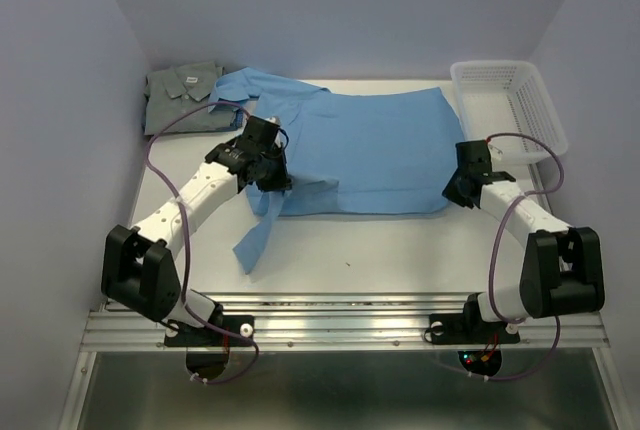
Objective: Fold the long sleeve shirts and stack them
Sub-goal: Fold the shirt
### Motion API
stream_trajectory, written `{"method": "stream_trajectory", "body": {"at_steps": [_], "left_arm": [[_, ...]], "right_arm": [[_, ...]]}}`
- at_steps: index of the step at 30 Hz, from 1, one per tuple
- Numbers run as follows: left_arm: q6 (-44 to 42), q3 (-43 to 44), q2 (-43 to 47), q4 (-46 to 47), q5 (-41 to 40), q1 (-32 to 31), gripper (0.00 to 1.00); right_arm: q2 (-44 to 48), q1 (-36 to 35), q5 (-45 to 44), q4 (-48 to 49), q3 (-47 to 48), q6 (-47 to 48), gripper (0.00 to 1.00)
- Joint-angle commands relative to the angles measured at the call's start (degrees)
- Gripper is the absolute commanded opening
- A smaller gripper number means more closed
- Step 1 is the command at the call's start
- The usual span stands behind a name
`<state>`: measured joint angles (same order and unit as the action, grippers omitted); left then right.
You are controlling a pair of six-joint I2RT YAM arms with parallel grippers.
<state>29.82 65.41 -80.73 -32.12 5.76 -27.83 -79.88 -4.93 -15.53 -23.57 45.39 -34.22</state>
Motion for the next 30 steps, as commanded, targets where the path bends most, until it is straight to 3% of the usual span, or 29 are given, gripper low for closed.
{"method": "stream_trajectory", "body": {"at_steps": [1,8,14,17,28,30], "left_arm": [[-2.5,4.9,-2.6,5.0,-2.1,2.2,0.0],[-6.2,13.9,-11.1,7.6,-2.7,4.7,0.0],[-9.8,29.3,-23.0,5.3,-5.2,7.2,0.0],[-11.4,32.8,-25.8,5.1,-5.2,8.1,0.0],[-14.4,47.2,-39.1,3.8,-0.9,10.1,0.0],[-13.9,49.6,-41.1,3.0,-1.0,10.5,0.14]], "right_arm": [[0.1,0.1,-0.1,1.2,6.5,3.1,0.01],[-4.7,0.1,-2.2,1.4,15.5,6.0,0.01],[-13.7,0.1,-2.4,3.7,24.2,8.0,0.01],[-17.8,0.1,-3.2,4.2,27.6,9.6,0.01],[-28.7,0.1,-3.8,5.0,38.6,14.3,0.01],[-30.5,0.1,-4.3,5.0,39.5,14.5,0.04]]}}
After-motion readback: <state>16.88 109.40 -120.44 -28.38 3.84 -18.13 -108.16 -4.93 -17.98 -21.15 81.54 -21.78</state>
